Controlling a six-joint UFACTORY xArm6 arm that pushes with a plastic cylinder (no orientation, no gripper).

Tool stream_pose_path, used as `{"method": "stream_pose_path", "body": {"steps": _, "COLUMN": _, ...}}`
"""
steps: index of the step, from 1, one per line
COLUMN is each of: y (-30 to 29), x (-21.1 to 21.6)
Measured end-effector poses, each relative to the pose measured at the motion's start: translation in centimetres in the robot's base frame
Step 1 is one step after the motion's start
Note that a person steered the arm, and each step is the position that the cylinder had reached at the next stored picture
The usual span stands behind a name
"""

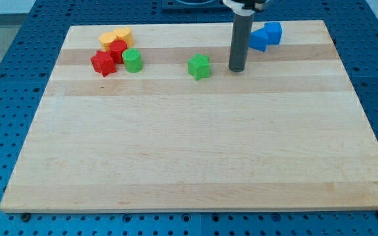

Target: Take the green circle towards the top right corner

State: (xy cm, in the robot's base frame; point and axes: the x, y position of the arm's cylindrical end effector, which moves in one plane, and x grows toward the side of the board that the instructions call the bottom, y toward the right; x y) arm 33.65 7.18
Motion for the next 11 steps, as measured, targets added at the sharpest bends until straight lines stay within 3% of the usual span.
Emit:
{"method": "stream_pose_path", "body": {"steps": 1, "y": -7.3, "x": 2.0}}
{"method": "stream_pose_path", "body": {"steps": 2, "y": -9.6, "x": 0.7}}
{"method": "stream_pose_path", "body": {"steps": 3, "y": -16.0, "x": -1.9}}
{"method": "stream_pose_path", "body": {"steps": 4, "y": -16.3, "x": -1.2}}
{"method": "stream_pose_path", "body": {"steps": 5, "y": -5.8, "x": -0.3}}
{"method": "stream_pose_path", "body": {"steps": 7, "y": 16.5, "x": -3.9}}
{"method": "stream_pose_path", "body": {"steps": 8, "y": 14.9, "x": -7.9}}
{"method": "stream_pose_path", "body": {"steps": 9, "y": 11.4, "x": -7.9}}
{"method": "stream_pose_path", "body": {"steps": 10, "y": 3.1, "x": -7.9}}
{"method": "stream_pose_path", "body": {"steps": 11, "y": -1.2, "x": -7.9}}
